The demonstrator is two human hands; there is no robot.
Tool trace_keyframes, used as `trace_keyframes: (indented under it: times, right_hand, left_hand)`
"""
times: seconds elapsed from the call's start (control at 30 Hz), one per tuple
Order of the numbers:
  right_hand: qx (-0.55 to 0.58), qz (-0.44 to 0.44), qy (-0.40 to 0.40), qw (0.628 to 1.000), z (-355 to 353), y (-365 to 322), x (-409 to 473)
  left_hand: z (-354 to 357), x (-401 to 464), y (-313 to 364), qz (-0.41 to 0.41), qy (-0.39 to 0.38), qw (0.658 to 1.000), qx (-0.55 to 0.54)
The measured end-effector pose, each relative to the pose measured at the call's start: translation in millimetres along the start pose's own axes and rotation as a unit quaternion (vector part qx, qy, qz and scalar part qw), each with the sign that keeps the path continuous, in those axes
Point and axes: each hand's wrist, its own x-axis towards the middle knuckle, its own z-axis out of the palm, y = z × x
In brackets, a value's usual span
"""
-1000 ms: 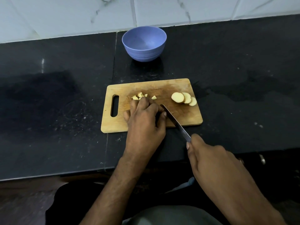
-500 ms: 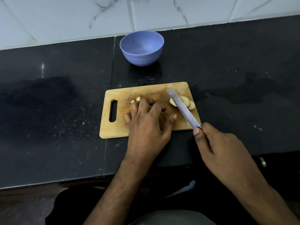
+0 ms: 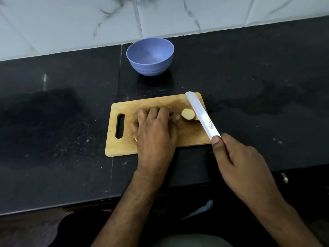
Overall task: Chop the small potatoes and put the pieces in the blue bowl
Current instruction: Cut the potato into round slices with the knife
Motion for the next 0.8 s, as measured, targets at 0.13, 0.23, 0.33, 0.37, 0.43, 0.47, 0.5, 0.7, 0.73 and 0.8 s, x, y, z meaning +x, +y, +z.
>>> trace_keyframes:
  times: [0.13,0.23,0.33,0.37,0.43,0.47,0.5,0.7,0.73,0.8]
  right_hand:
    - [0.013,0.004,0.008,1.000,0.1,1.5,0.2]
    - [0.024,0.006,0.008,1.000,0.3,2.1,0.7]
    - [0.013,0.003,0.010,1.000,0.7,2.7,0.6]
    - [0.009,0.001,0.011,1.000,0.9,3.1,0.3]
    - [0.005,-0.004,0.011,1.000,1.2,3.2,0.1]
    - [0.004,-0.007,0.010,1.000,1.3,3.1,0.2]
    - [0.004,-0.009,0.009,1.000,1.5,3.0,0.4]
    - [-0.002,-0.007,0.002,1.000,0.9,2.2,0.4]
    - [-0.003,-0.006,0.001,1.000,1.1,2.3,0.5]
    - [-0.004,-0.003,0.000,1.000,1.5,2.6,0.9]
  left_hand:
    - [2.6,7.4,10.1,0.057,-0.047,0.997,-0.007]
    - [5.4,11.8,13.7,0.050,-0.081,0.994,-0.047]
    - [6.4,12.4,12.7,0.044,-0.077,0.994,-0.056]
    - [6.0,12.1,12.2,0.045,-0.075,0.995,-0.054]
    - [5.0,10.2,10.5,0.054,-0.071,0.995,-0.041]
    - [3.8,9.1,9.7,0.060,-0.068,0.995,-0.032]
    - [2.8,7.8,9.3,0.065,-0.066,0.995,-0.024]
    - [-8.7,-0.6,9.2,0.073,-0.072,0.995,0.001]
    - [-12.0,-3.1,7.6,0.074,-0.072,0.995,0.000]
    - [-18.9,-7.2,3.7,0.069,-0.086,0.994,0.003]
